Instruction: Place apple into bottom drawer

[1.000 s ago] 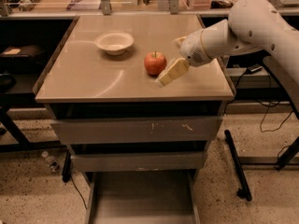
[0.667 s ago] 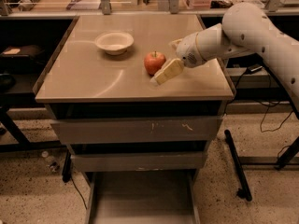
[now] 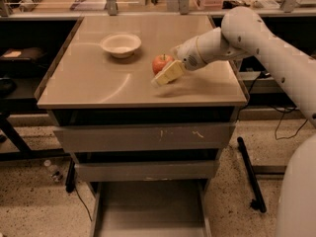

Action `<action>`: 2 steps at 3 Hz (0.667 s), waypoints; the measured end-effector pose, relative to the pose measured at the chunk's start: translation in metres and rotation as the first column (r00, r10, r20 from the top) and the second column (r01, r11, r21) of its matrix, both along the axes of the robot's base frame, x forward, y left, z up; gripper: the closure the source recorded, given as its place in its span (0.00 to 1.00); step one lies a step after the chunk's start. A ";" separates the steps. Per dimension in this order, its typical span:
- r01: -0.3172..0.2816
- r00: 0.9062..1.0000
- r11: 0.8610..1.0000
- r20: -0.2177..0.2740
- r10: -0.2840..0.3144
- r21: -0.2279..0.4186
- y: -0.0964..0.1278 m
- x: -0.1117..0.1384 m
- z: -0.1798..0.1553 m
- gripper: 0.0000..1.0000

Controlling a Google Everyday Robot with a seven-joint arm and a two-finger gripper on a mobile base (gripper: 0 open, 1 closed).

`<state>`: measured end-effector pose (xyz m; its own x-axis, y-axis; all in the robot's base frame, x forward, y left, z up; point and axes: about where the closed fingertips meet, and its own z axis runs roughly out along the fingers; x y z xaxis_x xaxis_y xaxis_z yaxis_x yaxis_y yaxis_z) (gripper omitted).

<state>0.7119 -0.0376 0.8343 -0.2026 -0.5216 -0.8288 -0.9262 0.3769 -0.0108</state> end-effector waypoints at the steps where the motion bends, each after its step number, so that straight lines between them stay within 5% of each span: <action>1: -0.001 1.000 1.000 0.001 0.001 0.001 0.000 0.001 0.001 0.18; 2: -0.001 1.000 1.000 0.001 0.001 0.001 0.000 0.001 0.001 0.42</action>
Offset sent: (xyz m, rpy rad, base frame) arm 0.0006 0.0001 0.0009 0.0011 -0.0014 0.0011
